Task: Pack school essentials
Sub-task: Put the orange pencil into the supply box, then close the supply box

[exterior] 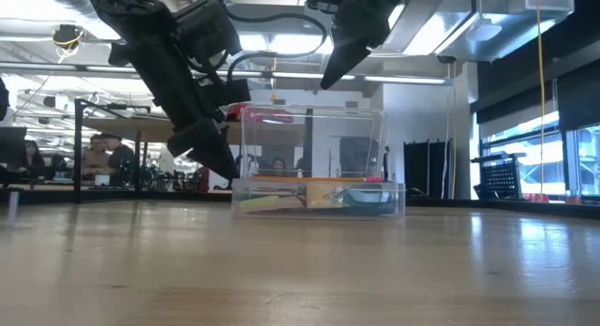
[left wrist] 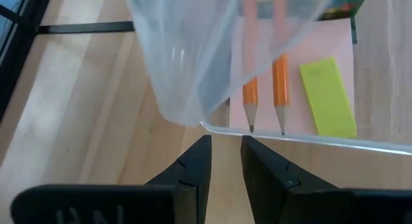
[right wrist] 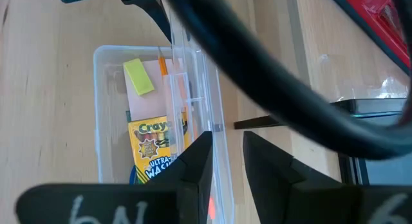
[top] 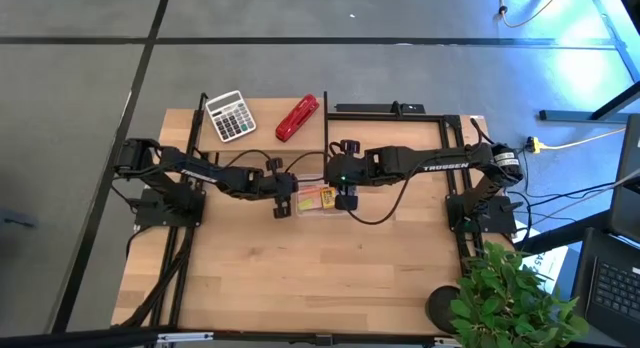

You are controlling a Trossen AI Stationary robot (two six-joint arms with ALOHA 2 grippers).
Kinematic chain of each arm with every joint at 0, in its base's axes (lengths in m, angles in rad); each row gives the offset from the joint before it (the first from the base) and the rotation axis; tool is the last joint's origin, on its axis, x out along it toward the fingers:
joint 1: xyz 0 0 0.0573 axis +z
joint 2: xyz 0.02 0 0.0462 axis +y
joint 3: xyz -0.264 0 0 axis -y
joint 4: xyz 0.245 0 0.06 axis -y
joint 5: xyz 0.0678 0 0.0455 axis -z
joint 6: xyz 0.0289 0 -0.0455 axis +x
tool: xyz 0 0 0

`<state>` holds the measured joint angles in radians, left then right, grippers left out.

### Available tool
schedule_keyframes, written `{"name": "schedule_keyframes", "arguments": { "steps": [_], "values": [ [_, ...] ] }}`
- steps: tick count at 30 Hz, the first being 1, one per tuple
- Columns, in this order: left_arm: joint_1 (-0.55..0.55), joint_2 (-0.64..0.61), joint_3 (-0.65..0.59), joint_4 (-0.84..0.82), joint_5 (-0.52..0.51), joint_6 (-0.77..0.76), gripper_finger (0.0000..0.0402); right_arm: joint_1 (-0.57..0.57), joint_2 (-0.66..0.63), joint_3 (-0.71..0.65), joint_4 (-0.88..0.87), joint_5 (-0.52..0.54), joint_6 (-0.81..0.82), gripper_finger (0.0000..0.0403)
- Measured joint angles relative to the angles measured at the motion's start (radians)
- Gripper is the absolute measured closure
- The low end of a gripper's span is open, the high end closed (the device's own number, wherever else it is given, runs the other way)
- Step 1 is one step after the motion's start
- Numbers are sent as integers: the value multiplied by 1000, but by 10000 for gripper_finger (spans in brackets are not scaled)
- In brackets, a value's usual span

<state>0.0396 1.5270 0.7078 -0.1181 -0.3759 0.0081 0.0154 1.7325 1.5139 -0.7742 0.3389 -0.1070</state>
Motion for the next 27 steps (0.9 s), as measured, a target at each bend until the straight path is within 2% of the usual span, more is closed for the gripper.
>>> {"name": "schedule_keyframes", "arguments": {
  "steps": [8, 15, 22, 27],
  "values": [
    [-10, -3, 3, -14, 0, -1, 324, 0, 0, 0, -2, 0, -1, 313],
    [-38, -31, 56, -165, 0, -33, 324, -2, 0, 0, -3, 8, -3, 313],
    [-97, -170, 64, -301, -3, -145, 324, -26, 0, 0, 4, 8, -4, 313],
    [-133, -269, 64, -300, -29, -186, 324, -49, 0, 0, 10, -31, -6, 313]
  ]
}}
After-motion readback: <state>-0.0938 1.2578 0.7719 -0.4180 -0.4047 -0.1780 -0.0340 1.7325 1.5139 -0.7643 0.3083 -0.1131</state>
